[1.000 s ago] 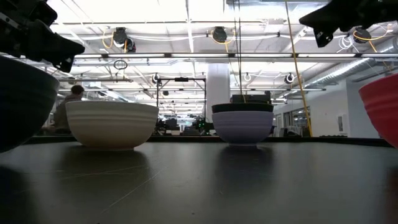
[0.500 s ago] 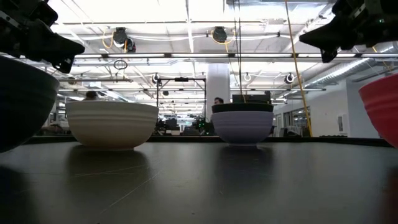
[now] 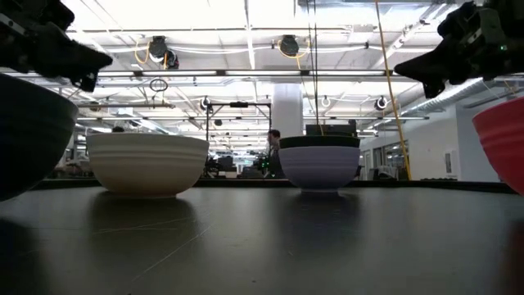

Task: Nest bowls inside each other
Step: Stack the top white bowl on top of the black bowl

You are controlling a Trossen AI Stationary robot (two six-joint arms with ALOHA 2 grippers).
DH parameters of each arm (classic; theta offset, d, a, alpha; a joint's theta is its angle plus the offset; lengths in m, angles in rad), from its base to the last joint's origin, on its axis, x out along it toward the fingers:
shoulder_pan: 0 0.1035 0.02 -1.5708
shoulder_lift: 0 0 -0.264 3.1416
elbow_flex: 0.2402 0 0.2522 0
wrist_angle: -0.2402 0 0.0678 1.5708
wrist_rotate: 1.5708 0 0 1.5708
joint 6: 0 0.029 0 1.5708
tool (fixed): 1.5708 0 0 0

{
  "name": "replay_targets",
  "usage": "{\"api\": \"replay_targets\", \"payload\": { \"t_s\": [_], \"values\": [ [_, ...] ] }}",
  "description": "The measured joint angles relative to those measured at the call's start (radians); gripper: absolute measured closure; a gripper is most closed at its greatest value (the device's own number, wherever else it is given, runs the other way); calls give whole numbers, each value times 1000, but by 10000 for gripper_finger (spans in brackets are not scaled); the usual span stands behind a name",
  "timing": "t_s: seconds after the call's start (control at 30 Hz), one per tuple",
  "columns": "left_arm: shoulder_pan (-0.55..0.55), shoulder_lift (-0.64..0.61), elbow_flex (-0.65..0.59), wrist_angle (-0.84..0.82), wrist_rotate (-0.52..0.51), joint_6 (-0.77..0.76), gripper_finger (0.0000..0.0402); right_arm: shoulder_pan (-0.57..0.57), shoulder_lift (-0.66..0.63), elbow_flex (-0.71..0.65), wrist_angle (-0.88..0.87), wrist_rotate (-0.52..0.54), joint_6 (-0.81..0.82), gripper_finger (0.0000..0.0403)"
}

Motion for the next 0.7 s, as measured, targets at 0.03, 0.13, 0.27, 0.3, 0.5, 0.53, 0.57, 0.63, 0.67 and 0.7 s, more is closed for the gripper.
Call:
{"api": "replay_targets", "payload": {
  "t_s": [0.03,0.13,0.27,0.3,0.5,0.53,0.57,0.63,0.67,0.7],
  "values": [
    [0,8,0,31,-4,9,376,0,0,-2,-1,0,0,403],
    [0,34,0,123,-9,56,376,0,0,-4,5,0,-1,403],
    [0,94,1,205,-16,115,376,0,0,-4,6,-2,-8,403],
    [0,111,1,226,-27,125,376,0,0,-5,6,-2,-8,403],
    [0,218,1,333,-104,149,376,0,0,-5,2,-8,-7,403],
    [0,232,1,349,-104,150,376,0,0,-5,-1,-9,-7,403],
    [0,244,1,368,-105,150,376,0,0,-5,-3,-9,-7,403],
    [0,264,1,404,-105,150,376,0,0,-5,-10,-10,-7,403],
    [0,269,1,413,-105,149,376,0,0,-5,-13,-10,-7,403],
    [0,272,1,424,-107,141,376,0,0,-5,-17,-10,-6,403]
  ]
}}
